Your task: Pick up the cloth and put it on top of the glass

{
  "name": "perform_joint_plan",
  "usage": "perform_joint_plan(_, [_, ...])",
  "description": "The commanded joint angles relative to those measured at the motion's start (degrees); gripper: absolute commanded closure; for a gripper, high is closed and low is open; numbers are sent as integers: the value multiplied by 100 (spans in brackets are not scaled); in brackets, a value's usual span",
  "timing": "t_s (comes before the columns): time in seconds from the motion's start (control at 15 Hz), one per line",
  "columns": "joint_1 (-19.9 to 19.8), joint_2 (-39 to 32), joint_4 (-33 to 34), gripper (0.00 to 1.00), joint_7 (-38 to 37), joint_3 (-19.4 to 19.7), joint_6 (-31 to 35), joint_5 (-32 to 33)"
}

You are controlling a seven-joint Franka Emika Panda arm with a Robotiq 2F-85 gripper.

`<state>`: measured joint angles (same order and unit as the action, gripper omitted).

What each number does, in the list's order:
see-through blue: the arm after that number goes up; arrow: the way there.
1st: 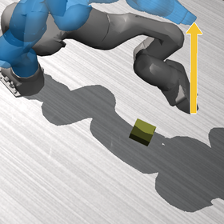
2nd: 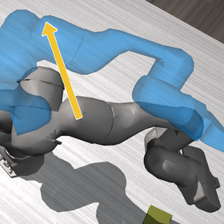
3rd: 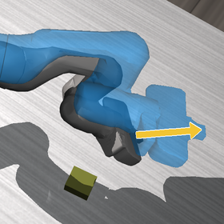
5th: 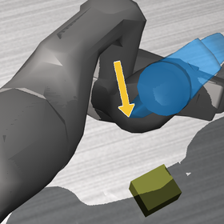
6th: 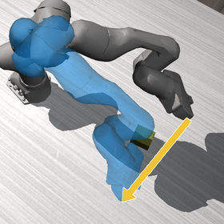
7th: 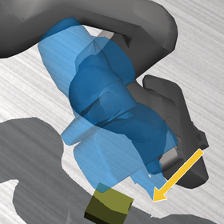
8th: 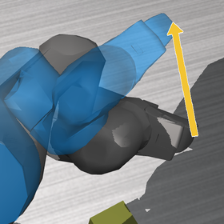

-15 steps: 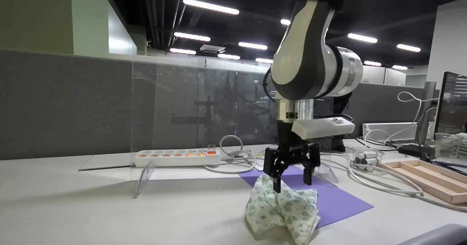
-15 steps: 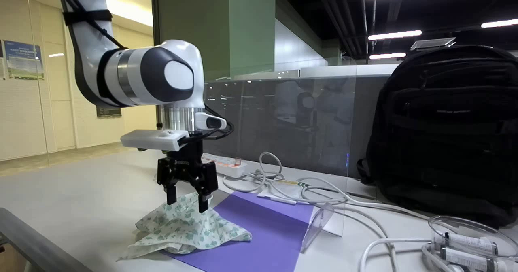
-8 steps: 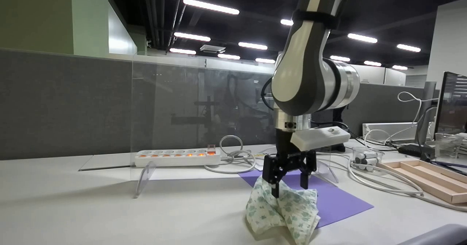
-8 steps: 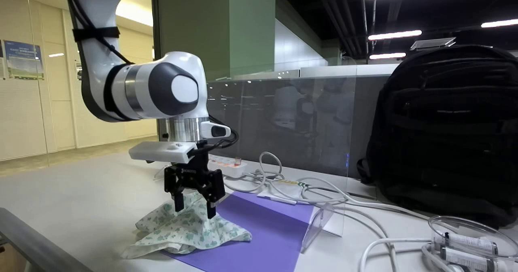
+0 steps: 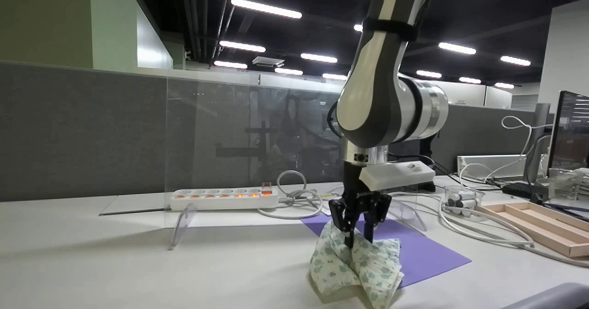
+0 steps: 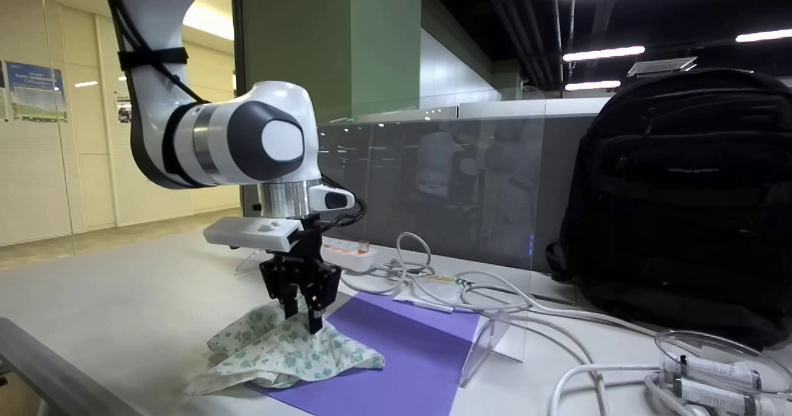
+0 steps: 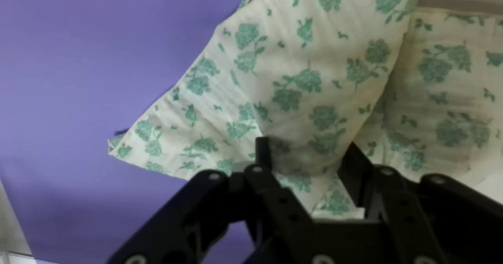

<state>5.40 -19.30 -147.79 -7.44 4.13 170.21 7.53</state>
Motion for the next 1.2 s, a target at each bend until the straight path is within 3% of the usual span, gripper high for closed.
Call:
perform_joint_plan(0.0, [-23,102,21,82,63,-52,-83,-200])
perform_joint_plan(0.2, [-39,147,10,99,96,-90,-120,-260])
perform_joint_plan(0.6, [80,440,121,100,69,-64,-367,-216])
perform_joint_plan(0.87, [274,935,491,100,-136,27,-1520,138])
perform_joint_plan(1.13, [149,1639,927,100,52,-332,-2832,142])
